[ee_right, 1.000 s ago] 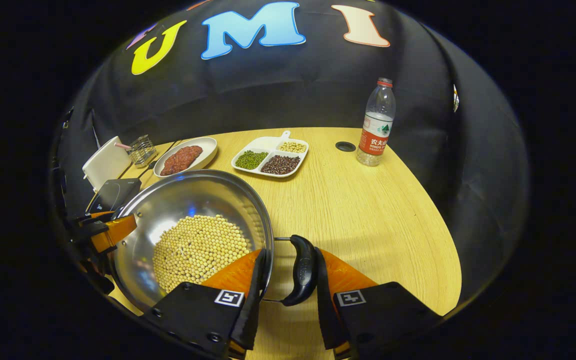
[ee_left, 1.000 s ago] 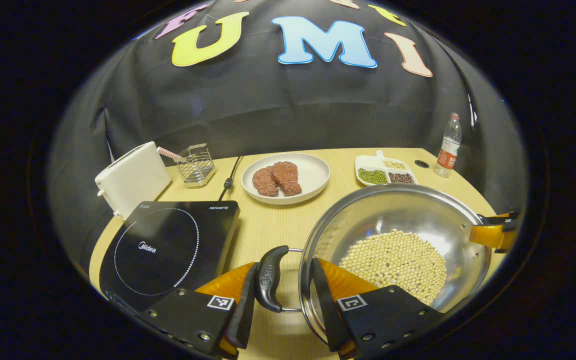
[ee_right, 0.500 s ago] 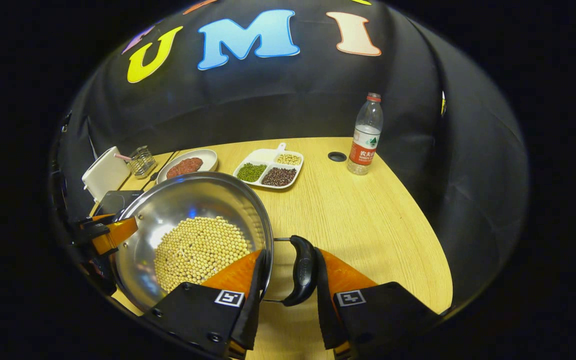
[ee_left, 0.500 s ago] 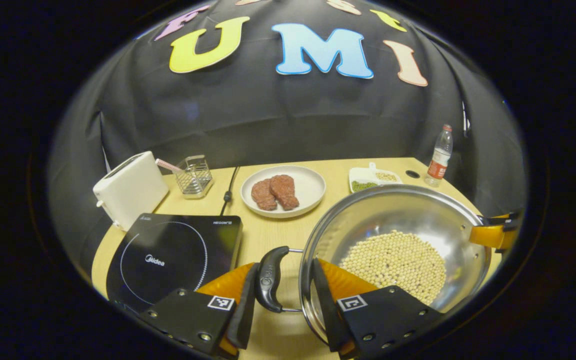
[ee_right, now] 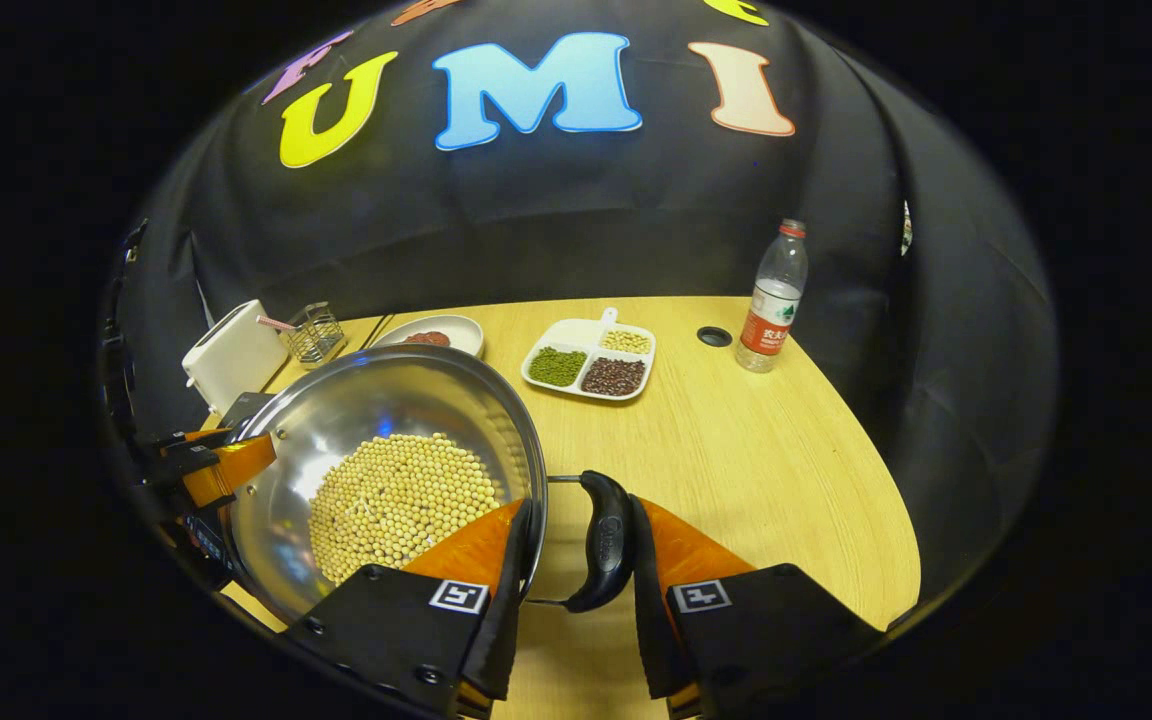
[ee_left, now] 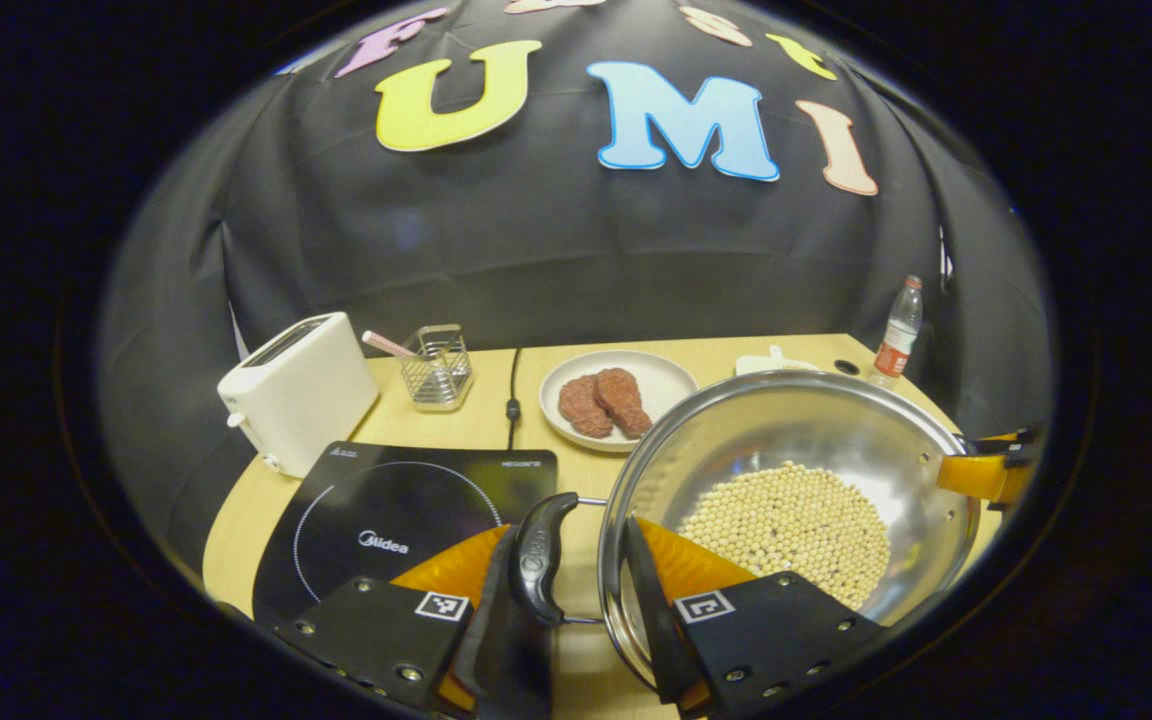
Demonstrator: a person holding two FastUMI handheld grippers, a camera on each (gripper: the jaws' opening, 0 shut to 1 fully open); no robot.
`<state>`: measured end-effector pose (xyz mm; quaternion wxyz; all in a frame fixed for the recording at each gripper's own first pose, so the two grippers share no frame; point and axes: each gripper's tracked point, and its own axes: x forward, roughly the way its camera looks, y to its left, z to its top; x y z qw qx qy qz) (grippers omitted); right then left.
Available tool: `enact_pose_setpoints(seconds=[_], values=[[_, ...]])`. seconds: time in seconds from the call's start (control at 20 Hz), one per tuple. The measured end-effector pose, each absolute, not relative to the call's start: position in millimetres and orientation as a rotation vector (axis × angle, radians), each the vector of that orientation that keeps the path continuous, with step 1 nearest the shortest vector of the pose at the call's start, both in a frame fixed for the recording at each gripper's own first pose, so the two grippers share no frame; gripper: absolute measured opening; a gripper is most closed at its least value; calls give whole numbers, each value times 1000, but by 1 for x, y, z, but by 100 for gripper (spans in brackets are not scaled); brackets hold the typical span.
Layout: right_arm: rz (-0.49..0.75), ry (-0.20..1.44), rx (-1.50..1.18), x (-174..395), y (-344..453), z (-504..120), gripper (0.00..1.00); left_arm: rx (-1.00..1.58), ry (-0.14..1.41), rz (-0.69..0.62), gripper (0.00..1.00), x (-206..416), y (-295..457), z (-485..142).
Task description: First push the handle of the pot to place it horizontally, then grasp the pot with both hands and set it on the induction cooktop.
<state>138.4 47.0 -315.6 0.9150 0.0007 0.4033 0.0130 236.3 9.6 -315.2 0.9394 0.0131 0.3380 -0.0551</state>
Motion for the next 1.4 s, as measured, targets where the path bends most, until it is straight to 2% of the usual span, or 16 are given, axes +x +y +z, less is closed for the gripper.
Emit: enact_pose_setpoints(seconds=[0.05,0.15,0.3,0.4,0.55,0.65,0.75,0.8,0.9,0.95,1.05,1.1,1.2,1.3,1.35,1.4], values=[[32,829,0,139,54,-314,50,21,690,-106,59,235,19,-314],[45,828,-3,140,71,-312,52,24,687,-94,59,234,37,-311],[62,827,-5,140,97,-311,49,23,687,-80,59,233,64,-309],[74,825,-8,141,114,-310,53,18,690,-69,62,232,83,-310],[91,821,-13,143,140,-309,53,15,688,-54,59,234,111,-309],[100,819,-15,144,155,-310,49,13,688,-46,63,235,129,-310],[109,816,-22,146,171,-309,53,10,689,-42,63,237,147,-312],[114,817,-24,147,180,-310,53,10,691,-39,59,237,156,-314],[123,817,-25,151,198,-311,49,7,696,-30,62,238,176,-316],[127,815,-29,151,206,-312,52,3,698,-25,62,239,185,-318],[136,810,-39,153,222,-313,52,0,700,-19,59,242,203,-321],[141,811,-42,154,230,-315,49,-1,703,-16,59,242,212,-323],[148,815,-41,156,244,-318,52,-3,708,-7,59,245,227,-327],[156,816,-46,161,257,-320,52,-2,710,1,59,247,240,-329],[159,817,-47,162,263,-321,49,-1,712,4,59,249,245,-330],[164,819,-49,165,269,-323,52,-2,713,8,62,251,252,-331]])
